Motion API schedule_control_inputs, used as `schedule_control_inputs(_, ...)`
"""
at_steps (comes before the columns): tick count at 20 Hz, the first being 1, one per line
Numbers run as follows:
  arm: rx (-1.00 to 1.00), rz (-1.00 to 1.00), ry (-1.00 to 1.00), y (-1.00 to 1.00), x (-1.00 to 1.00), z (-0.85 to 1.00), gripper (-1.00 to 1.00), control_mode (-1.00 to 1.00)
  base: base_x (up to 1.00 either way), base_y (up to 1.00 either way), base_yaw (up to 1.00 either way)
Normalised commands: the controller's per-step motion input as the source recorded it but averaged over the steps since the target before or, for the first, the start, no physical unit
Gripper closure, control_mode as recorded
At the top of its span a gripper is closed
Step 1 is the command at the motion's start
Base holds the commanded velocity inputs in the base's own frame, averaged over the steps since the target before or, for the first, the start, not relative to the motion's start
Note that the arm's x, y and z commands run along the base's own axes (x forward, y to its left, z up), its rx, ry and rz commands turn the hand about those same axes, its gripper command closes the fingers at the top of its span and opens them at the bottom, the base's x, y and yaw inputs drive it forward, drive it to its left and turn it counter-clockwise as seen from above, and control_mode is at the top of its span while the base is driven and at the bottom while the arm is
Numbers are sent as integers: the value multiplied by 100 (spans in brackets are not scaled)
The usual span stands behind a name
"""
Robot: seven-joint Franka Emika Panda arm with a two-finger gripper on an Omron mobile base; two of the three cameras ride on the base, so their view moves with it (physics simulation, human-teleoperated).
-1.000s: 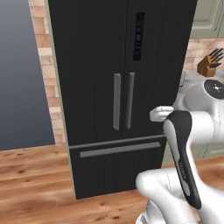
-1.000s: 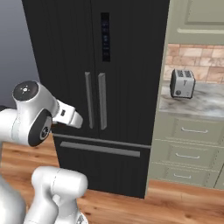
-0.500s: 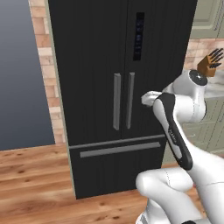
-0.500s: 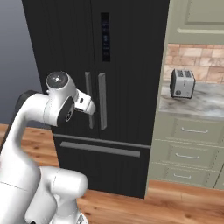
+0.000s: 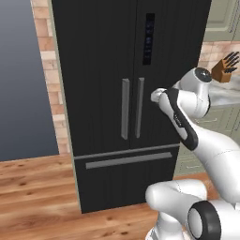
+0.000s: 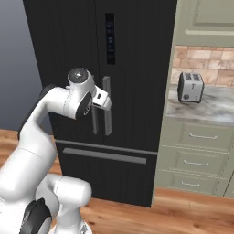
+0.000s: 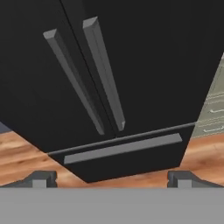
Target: Retrieve the tangerine and pear from the fridge and place them into the bowl on the dining table.
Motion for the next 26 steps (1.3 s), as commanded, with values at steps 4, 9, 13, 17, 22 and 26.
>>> schedule_control_inputs(4, -3, -7, -2, 0, 39, -4, -100, -100, 0, 0, 0)
schedule_control_inputs(9, -11, -7, -3, 0, 34, -14, -100, -100, 0, 0, 0)
schedule_control_inputs(13, -8, -1, -1, 0, 30, -22, -100, -100, 0, 0, 0)
schedule_control_inputs(17, 0, 0, 0, 0, 45, -15, -100, -100, 0, 0, 0)
schedule_control_inputs(22, 0, 0, 1, 0, 48, -16, -100, -100, 0, 0, 0)
schedule_control_inputs(26, 0, 0, 2, 0, 51, -22, -100, -100, 0, 0, 0)
